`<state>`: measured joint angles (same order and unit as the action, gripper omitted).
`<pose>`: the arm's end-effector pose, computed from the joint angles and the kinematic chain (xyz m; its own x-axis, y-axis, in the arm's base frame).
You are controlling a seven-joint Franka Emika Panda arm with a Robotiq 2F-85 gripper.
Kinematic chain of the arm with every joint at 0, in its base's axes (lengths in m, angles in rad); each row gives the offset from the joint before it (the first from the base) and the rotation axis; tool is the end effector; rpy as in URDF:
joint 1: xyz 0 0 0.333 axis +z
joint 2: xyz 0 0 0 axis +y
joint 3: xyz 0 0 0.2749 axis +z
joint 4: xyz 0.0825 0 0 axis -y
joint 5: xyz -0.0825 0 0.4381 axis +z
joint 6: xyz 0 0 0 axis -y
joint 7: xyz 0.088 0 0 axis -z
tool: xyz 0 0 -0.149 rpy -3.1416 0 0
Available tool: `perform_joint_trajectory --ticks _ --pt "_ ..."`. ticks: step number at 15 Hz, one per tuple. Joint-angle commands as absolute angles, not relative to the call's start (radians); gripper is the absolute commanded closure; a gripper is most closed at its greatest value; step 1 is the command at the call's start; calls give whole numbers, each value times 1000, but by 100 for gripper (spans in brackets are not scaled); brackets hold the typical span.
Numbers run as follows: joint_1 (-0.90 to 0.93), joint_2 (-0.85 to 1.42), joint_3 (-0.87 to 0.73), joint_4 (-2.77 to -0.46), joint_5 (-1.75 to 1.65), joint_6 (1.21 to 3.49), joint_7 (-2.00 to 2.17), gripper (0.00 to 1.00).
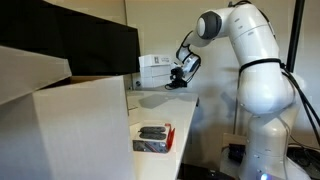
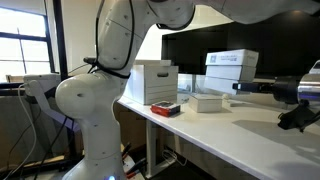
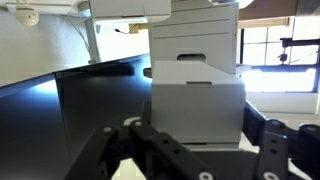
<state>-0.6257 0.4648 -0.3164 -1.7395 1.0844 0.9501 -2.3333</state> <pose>0.4470 -0.3362 0.2827 0.1069 0.0620 0.9923 0.9845 -0.1462 -0.0970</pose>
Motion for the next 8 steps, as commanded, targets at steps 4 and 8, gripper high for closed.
perform_joint_trajectory --ticks 4,8 --pt "-629 492 -306 -1676 1028 880 -2381 42" --pt "-632 505 -296 -1652 996 849 -2392 42"
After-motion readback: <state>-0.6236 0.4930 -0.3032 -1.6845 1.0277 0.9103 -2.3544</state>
